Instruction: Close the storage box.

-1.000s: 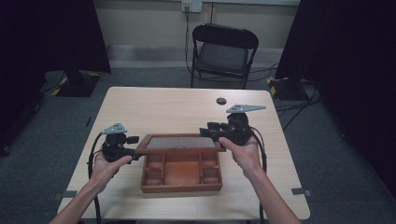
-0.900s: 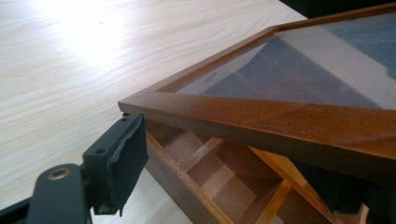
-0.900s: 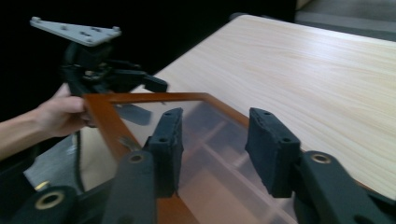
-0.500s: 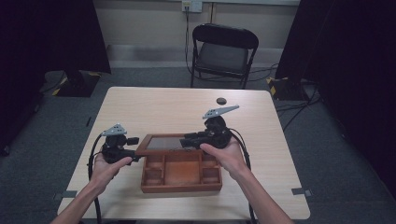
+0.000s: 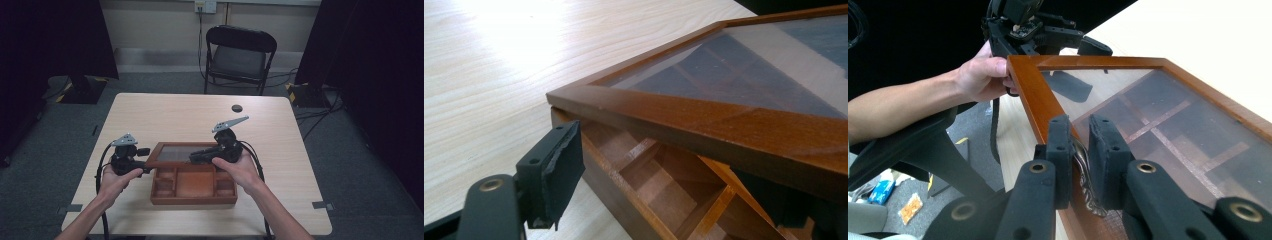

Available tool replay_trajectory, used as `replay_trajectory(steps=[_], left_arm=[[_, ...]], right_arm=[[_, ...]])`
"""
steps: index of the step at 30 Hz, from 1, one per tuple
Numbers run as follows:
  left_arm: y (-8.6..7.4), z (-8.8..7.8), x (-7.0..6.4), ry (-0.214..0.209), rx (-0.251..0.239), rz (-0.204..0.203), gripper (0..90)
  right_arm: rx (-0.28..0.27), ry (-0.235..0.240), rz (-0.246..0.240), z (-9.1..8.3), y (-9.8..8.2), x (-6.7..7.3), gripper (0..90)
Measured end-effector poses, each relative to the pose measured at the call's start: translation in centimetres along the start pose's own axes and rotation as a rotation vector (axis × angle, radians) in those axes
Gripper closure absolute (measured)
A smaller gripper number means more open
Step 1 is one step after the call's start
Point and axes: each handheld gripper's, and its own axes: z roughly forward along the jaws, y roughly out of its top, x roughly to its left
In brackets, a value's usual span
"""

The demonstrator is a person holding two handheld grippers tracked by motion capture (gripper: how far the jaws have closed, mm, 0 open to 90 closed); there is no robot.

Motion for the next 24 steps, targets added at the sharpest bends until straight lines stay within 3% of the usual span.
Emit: replay_trajectory(steps=[4,15,24], left_arm=[[-0.02,0.15,0.24,0.009,0.0,-0.008,21.2],[-0.1,0.7,0.48,-0.016,0.013,-0.032,21.9],[-0.29,0.94,0.58,-0.011,0.025,-0.032,22.7]], right_arm=[[0.003,-0.002,-0.007,0.12,-0.1,-0.13,81.5],[0.002,-0.022,-0.036,0.14,-0.21,-0.4,81.8],[0.011,-0.043,-0.016,0.66,-0.62,-0.88,81.8]])
